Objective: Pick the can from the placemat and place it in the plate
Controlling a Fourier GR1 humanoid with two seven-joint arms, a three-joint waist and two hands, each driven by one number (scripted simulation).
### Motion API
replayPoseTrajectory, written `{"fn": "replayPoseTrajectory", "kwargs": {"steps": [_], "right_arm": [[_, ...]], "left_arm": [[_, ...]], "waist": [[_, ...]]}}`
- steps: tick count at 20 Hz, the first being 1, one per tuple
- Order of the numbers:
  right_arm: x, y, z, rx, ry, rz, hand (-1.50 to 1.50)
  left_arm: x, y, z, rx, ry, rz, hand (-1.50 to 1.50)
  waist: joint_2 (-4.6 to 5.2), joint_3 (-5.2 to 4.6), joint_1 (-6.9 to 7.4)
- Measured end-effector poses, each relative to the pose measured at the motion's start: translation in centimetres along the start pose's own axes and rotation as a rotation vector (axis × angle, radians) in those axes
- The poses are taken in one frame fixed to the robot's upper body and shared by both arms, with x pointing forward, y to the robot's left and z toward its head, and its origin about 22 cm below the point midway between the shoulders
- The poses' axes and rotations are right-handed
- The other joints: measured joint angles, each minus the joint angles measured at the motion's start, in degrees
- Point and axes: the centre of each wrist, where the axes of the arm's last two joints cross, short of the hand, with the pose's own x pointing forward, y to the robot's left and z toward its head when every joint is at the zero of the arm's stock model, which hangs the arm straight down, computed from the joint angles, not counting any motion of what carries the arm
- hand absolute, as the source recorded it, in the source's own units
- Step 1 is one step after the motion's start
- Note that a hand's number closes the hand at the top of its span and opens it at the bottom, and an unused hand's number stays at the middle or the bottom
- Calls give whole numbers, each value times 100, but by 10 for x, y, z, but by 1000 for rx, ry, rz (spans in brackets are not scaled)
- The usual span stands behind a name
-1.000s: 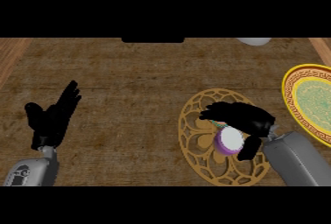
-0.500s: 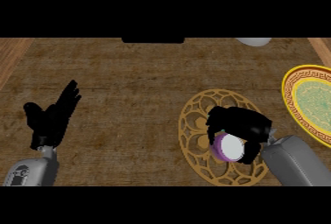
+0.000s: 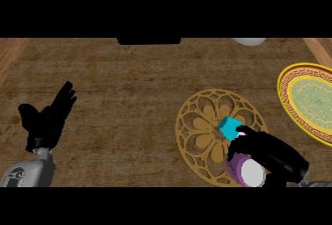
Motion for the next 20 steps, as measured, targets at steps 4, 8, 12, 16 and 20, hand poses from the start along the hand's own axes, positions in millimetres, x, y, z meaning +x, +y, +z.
{"fn": "replayPoseTrajectory", "kwargs": {"steps": [4,8,12,16,20], "right_arm": [[6,-2,30,-176,51,43,150],[11,-16,52,-435,93,77,150],[15,-34,79,-666,157,108,150],[5,-54,98,-801,247,61,150],[-15,-72,112,-871,321,-20,150]], "left_arm": [[-1,1,2,1,-4,2,0],[0,2,2,8,2,5,0],[1,0,0,9,-1,8,0],[4,-11,1,-8,-7,8,0],[-2,-11,0,-16,-7,9,0]], "waist": [[34,22,-14],[47,39,-56],[59,41,-59],[79,43,33],[93,42,84]]}}
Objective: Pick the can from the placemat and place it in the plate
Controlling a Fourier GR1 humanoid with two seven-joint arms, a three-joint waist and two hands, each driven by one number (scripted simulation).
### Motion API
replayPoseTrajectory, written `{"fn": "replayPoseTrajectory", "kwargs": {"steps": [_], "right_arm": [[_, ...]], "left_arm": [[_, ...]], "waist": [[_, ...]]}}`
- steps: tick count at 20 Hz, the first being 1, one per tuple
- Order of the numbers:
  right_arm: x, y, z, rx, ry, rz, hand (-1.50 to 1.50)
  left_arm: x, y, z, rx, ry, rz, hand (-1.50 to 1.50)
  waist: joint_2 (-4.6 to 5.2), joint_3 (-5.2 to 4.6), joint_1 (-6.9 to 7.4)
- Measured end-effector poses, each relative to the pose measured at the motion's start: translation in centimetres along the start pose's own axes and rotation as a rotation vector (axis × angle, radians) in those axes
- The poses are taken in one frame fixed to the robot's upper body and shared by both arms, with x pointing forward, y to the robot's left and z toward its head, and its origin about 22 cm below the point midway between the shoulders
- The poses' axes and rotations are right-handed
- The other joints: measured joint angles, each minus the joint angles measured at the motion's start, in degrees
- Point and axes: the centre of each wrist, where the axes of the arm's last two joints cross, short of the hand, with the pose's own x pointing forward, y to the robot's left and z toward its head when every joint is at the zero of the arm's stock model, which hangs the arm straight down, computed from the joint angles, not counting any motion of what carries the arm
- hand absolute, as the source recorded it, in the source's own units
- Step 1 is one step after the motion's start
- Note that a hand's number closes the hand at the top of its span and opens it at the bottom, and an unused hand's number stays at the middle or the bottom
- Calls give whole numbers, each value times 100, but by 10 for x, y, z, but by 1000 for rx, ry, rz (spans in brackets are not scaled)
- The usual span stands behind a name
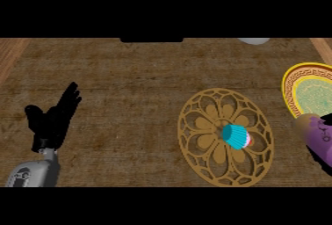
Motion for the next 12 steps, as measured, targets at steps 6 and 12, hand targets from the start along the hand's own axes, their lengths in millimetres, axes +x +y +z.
{"fn": "replayPoseTrajectory", "kwargs": {"steps": [6,12], "right_arm": [[-49,-26,-24,-48,116,-26,150],[-108,-36,-38,-51,174,5,150]], "left_arm": [[7,-7,-3,-9,-6,2,0],[6,-5,-4,-11,-7,-7,0]], "waist": [[12,3,54],[23,5,95]]}}
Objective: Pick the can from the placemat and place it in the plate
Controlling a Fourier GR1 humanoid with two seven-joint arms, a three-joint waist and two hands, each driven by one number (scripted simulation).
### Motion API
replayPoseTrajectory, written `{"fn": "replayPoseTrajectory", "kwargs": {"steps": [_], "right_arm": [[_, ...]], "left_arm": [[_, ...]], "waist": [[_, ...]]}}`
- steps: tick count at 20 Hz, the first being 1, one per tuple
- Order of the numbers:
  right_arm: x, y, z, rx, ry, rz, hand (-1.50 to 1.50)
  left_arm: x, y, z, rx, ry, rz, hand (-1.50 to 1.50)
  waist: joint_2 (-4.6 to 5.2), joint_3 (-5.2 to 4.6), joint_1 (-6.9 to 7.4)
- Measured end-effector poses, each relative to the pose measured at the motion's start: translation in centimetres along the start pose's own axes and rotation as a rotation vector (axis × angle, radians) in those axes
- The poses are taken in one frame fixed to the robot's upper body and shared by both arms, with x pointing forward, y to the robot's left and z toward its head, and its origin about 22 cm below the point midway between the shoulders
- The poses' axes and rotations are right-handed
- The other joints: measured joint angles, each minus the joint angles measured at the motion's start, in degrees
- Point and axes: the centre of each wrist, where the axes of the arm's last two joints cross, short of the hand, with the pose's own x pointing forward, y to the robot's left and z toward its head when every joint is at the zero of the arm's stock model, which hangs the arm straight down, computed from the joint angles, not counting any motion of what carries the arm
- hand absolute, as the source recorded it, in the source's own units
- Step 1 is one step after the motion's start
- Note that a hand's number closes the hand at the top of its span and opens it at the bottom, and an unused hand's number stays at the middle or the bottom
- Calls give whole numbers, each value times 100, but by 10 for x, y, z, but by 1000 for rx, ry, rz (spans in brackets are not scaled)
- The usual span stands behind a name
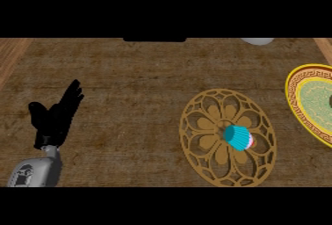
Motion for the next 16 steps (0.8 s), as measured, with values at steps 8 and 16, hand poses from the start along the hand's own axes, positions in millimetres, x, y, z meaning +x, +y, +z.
{"fn": "replayPoseTrajectory", "kwargs": {"steps": [8,16], "right_arm": [[-51,4,-18,153,101,42,-150],[-77,0,-26,250,42,-46,-150]], "left_arm": [[7,-5,-5,-19,-10,-1,0],[9,-6,-6,-19,-17,-6,0]], "waist": [[33,8,101],[40,16,118]]}}
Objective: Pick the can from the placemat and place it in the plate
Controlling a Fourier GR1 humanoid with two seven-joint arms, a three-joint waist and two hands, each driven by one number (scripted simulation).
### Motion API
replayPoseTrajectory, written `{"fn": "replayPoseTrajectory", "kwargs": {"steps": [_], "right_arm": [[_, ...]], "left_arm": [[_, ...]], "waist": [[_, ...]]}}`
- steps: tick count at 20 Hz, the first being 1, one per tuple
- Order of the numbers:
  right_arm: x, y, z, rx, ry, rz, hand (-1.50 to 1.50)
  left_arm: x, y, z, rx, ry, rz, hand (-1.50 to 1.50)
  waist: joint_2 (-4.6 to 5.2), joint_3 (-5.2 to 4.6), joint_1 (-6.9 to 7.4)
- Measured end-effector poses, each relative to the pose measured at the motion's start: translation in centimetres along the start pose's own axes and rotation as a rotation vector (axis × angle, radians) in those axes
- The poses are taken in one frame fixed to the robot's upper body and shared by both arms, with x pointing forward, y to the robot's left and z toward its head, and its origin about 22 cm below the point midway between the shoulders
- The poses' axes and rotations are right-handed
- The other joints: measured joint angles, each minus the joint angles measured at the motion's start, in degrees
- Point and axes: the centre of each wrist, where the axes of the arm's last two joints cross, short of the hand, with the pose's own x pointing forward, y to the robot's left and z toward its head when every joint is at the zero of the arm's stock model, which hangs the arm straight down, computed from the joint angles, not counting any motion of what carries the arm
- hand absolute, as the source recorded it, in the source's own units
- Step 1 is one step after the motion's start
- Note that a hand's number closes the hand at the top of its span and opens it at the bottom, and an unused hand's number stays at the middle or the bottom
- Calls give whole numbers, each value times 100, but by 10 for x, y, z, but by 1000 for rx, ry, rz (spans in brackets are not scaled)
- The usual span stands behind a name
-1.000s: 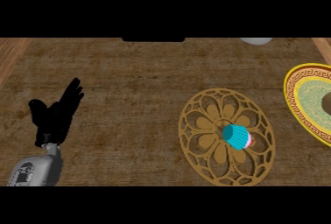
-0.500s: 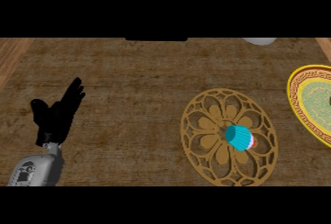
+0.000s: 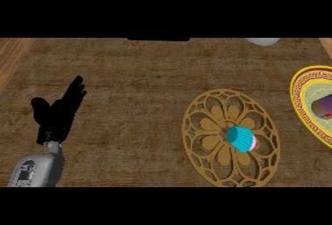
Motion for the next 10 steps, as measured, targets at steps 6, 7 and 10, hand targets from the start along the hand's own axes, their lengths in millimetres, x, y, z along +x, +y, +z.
{"fn": "replayPoseTrajectory", "kwargs": {"steps": [6,7,10], "right_arm": [[2,-13,-7,-117,-199,-166,-150],[4,-16,-8,-134,-216,-197,-150],[7,-27,-10,-170,-217,-297,-150]], "left_arm": [[-3,6,-1,9,9,4,0],[-3,8,-1,10,13,3,0],[-6,14,4,14,18,6,0]], "waist": [[-28,-5,-79],[-36,-7,-101],[-61,-15,-137]]}}
